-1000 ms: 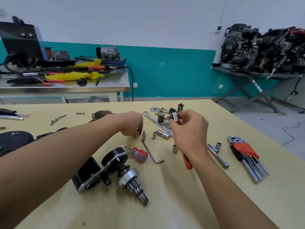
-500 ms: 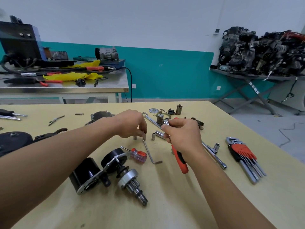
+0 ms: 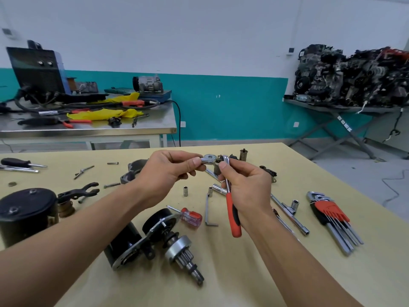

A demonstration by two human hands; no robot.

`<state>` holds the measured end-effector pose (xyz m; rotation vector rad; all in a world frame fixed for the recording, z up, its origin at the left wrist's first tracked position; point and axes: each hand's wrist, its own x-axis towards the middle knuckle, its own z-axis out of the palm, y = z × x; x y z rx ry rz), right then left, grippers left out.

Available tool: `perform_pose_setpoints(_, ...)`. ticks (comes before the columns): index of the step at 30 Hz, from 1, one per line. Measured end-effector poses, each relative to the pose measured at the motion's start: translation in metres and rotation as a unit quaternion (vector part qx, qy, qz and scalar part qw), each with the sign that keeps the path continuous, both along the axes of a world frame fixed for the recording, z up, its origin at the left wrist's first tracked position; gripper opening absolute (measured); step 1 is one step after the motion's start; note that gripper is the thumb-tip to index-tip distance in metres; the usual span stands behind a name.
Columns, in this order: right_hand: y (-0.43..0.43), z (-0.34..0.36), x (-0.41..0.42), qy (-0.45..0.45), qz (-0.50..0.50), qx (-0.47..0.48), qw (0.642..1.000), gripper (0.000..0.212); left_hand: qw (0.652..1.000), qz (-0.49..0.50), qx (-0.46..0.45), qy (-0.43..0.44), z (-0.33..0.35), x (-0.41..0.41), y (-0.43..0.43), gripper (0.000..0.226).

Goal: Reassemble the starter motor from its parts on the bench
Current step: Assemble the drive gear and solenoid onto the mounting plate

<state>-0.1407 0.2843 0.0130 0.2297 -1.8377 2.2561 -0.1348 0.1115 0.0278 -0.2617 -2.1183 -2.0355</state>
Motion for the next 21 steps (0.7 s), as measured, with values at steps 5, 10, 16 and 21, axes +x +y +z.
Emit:
perform_pose_setpoints(5, -0.002, 0.002, 0.003, 0.019, 0.008, -0.001, 1.0, 0.016, 1.0, 0.016, 0.022, -0.016, 0.005, 0.01, 0.006, 0.028)
perform_pose_setpoints(10, -0.006, 0.001, 0.009, 0.074, -0.002, 0.01, 0.997, 0.018, 0.996, 0.037, 0.078, -0.032, 0.011, 0.019, 0.011, 0.033)
perform_pose_setpoints(16, -0.012, 0.002, 0.019, 0.138, 0.001, -0.026, 0.99, 0.024, 0.987, 0.008, 0.143, -0.078, 0.023, 0.039, 0.011, 0.029)
perform_pose_setpoints(21, -0.016, 0.003, 0.026, 0.195, 0.017, -0.043, 0.98, 0.032, 0.971, -0.032, 0.196, -0.132, 0.03, 0.055, 0.006, 0.024)
